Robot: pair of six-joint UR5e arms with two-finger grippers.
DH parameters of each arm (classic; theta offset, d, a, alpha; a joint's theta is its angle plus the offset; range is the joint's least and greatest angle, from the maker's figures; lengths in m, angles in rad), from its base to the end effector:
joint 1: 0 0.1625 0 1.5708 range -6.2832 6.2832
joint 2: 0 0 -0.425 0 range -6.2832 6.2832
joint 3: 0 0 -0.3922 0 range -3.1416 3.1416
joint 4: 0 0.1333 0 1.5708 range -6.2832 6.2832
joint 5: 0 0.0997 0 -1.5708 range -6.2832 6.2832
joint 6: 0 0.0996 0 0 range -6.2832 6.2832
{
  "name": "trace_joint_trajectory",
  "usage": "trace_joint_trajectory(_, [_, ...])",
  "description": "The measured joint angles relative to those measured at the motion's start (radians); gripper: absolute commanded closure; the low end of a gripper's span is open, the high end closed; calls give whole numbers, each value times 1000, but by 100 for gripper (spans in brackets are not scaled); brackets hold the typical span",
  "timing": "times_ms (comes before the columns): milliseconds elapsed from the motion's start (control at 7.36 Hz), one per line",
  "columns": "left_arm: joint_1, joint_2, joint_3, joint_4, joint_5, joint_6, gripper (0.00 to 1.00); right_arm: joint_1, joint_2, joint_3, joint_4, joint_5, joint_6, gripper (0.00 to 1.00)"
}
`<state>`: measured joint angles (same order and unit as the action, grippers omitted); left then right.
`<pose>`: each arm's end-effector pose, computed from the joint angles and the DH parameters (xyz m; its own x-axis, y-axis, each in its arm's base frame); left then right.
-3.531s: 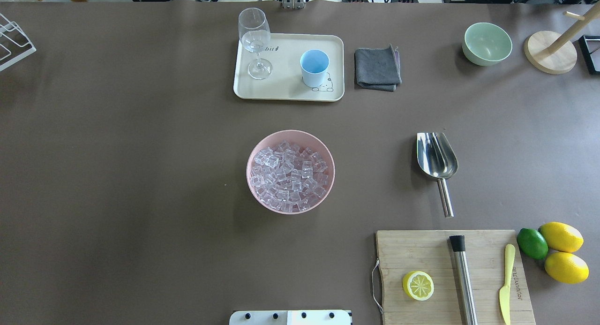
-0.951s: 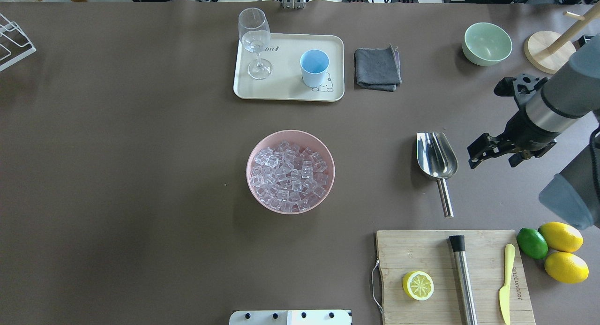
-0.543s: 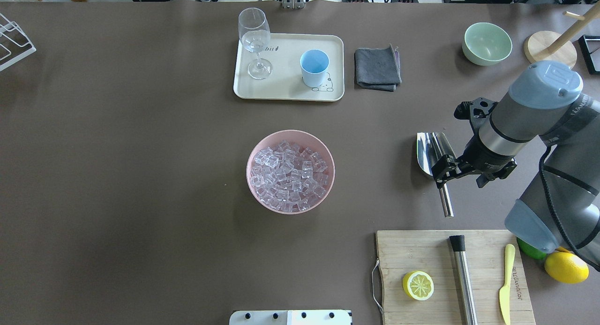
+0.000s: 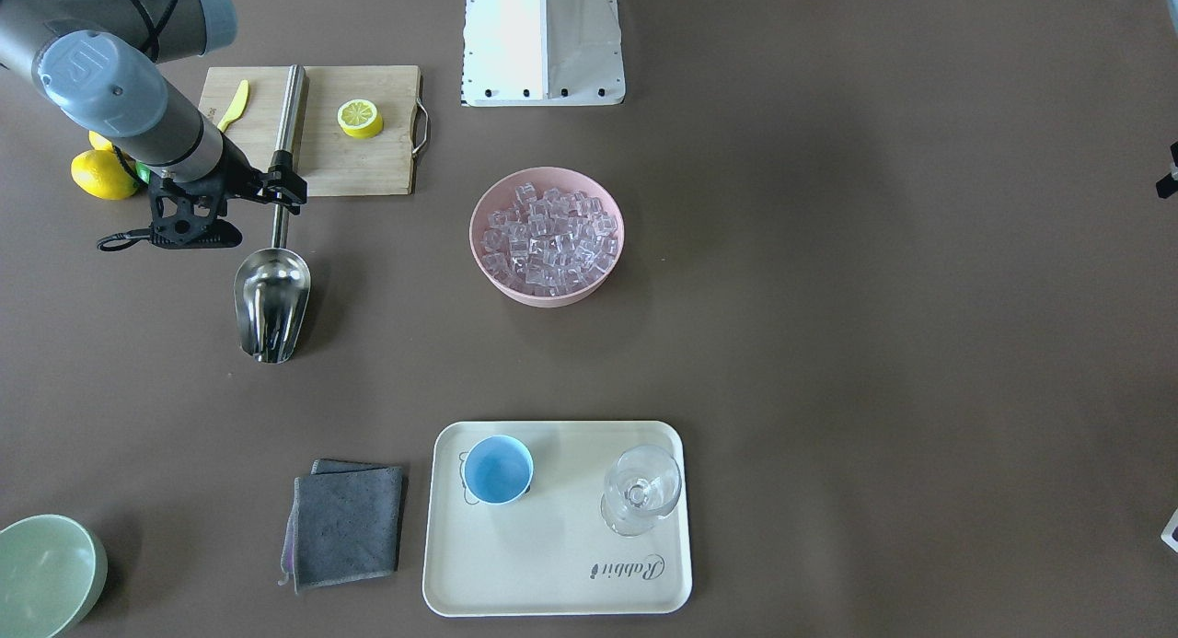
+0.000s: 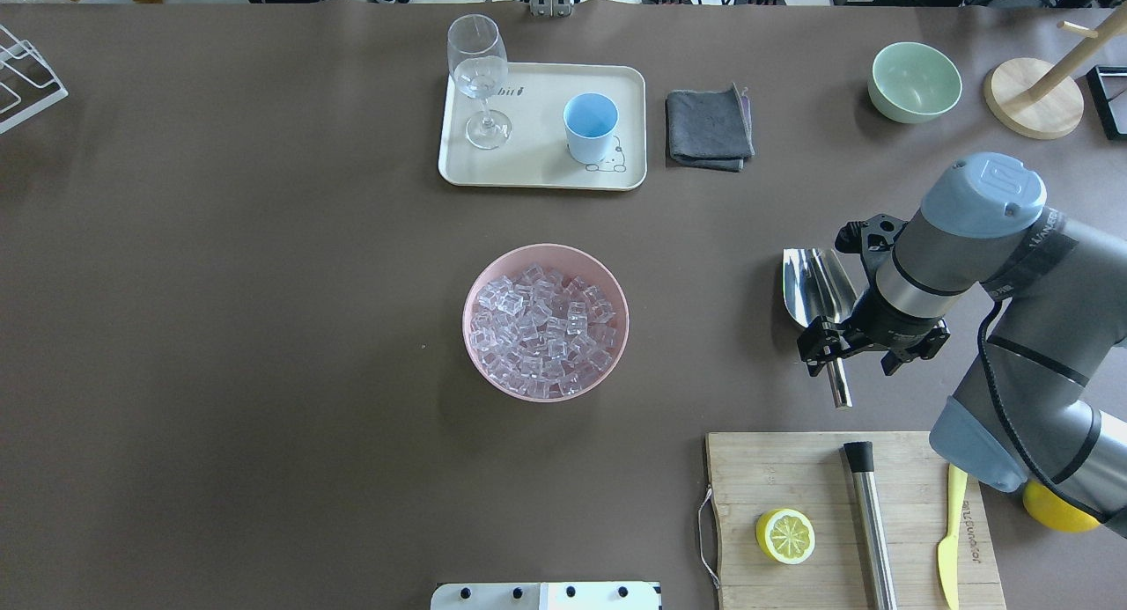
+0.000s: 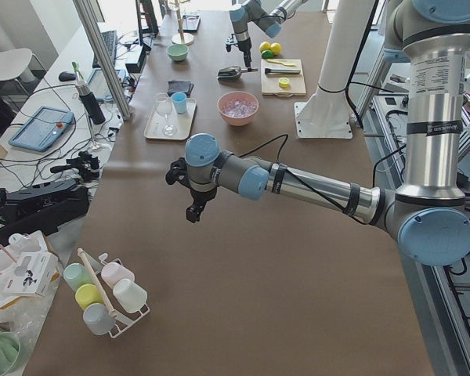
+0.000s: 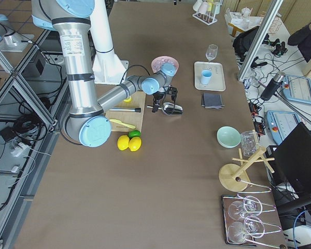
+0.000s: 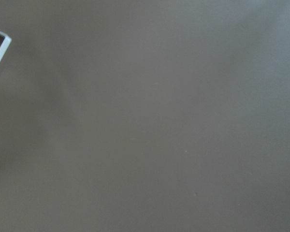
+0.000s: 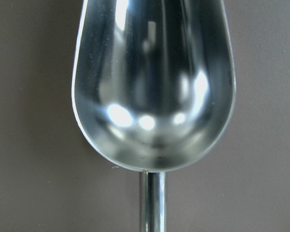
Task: Put ice in cup with scoop
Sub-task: 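Reach the right gripper down to the metal scoop handle and grasp it, then lift the scoop with the right gripper while the left gripper approaches the pink bowl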
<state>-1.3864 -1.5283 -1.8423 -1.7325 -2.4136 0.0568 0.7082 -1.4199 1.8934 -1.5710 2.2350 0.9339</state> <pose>0.0303 -0.4840 0.5214 0.5914 0.4524 -0.6675 -0.2034 0.8847 0.4194 -0.3614 -0.4042 0.4282 0.7212 0.0011 0.6927 0.1619 0.9721 -0.1700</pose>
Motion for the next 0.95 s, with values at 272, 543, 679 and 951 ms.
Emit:
trace_joint_trajectory(272, [96, -11, 4, -143, 5, -3, 2, -18, -3, -33, 44, -5, 29, 5])
trace_joint_trajectory(543, [165, -13, 7, -280, 20, -1, 2, -27, -4, -41, 53, -5, 49, 21])
trace_joint_trajectory(679, [189, -12, 6, -348, 33, 0, 2, -31, -4, -41, 54, -5, 57, 29])
trace_joint_trajectory(951, [256, -8, 4, -484, 85, 0, 2, -34, -4, -34, 54, -3, 77, 43])
